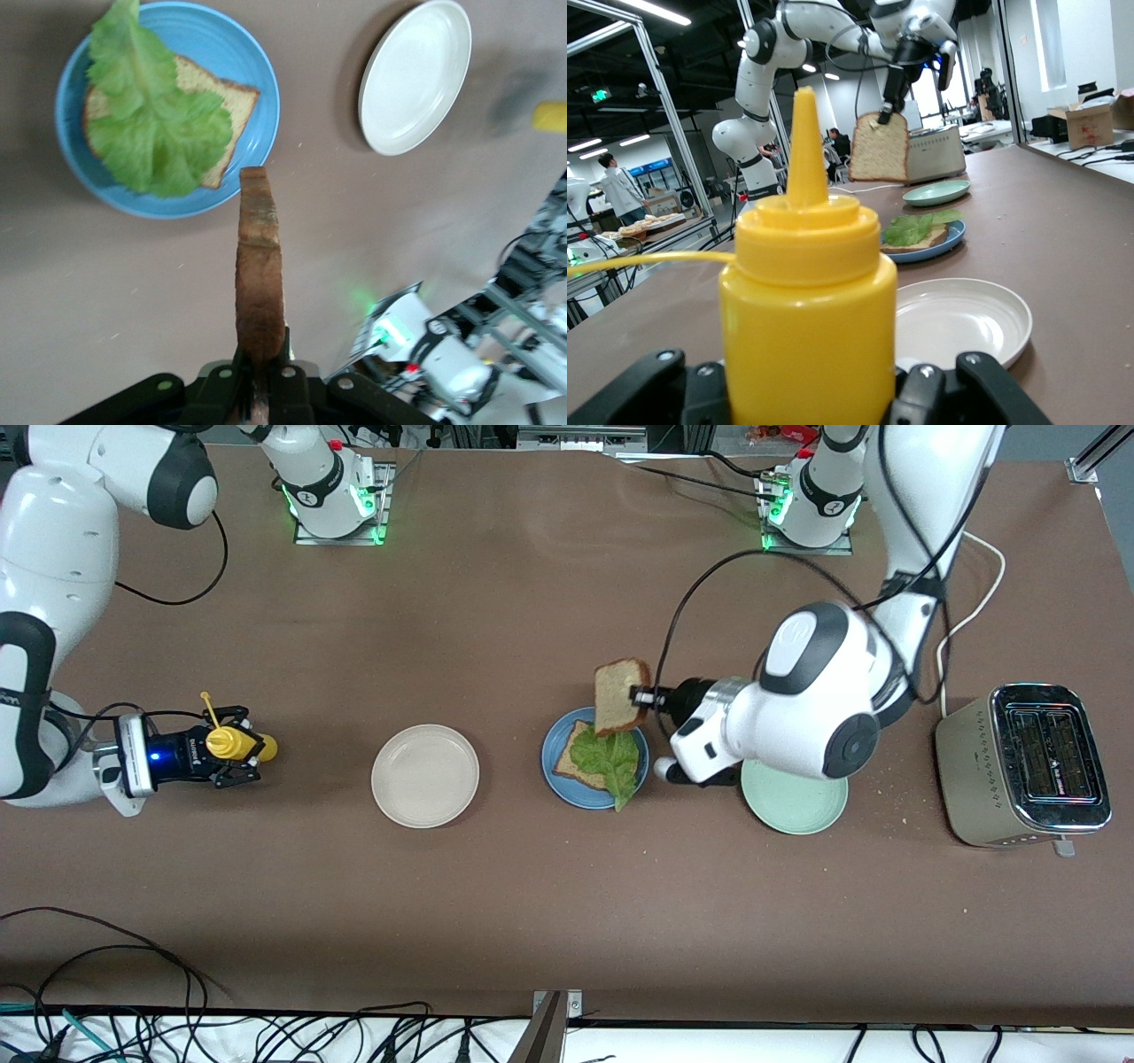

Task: Make sandwich in blue plate with both arms
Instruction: 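Carry the second bread slice with the left gripper onto the lettuce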

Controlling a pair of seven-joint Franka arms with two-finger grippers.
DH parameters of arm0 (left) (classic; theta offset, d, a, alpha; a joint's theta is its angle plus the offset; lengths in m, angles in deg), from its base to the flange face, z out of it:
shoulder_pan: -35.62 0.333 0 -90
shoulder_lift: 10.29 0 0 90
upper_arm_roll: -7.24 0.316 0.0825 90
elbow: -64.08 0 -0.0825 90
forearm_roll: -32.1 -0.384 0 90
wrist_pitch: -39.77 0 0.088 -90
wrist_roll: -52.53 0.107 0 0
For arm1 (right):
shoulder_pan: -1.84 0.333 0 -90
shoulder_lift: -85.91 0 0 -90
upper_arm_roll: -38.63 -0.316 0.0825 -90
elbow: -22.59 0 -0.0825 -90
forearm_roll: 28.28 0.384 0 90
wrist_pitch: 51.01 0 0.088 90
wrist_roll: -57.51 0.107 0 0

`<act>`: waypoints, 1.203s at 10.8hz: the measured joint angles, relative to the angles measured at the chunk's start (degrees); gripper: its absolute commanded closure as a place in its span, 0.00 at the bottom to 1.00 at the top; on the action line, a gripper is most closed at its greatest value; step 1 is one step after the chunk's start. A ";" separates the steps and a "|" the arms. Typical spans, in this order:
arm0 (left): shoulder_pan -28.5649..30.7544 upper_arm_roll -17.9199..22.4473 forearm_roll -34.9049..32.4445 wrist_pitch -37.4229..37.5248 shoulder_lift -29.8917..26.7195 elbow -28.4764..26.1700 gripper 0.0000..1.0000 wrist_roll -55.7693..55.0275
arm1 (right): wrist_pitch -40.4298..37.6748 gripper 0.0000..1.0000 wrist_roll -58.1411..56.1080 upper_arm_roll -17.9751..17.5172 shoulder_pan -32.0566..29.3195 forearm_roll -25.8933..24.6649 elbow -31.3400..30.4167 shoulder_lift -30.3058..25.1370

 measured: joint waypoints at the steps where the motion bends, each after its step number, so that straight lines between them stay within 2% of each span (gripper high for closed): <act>1: 0.02 0.10 3.65 -2.50 2.63 0.00 1.00 1.40 | -0.82 1.00 -1.50 0.20 0.00 0.54 0.02 1.77; 4: 0.24 0.58 15.17 -5.28 9.71 0.02 1.00 15.91 | -2.53 1.00 -3.78 1.33 -0.03 1.89 0.02 5.79; 7: 3.27 0.91 16.59 -5.38 13.04 -0.24 0.98 30.13 | -2.43 1.00 -4.21 1.36 0.06 2.00 0.05 7.42; 9: 5.14 0.92 16.63 -5.22 14.28 -1.13 0.00 37.57 | -1.00 1.00 -5.25 1.41 0.07 2.04 0.07 8.09; 13: 5.13 0.51 16.72 -5.22 15.79 -1.61 0.00 42.93 | 1.56 1.00 -9.72 1.67 0.08 3.40 0.16 8.13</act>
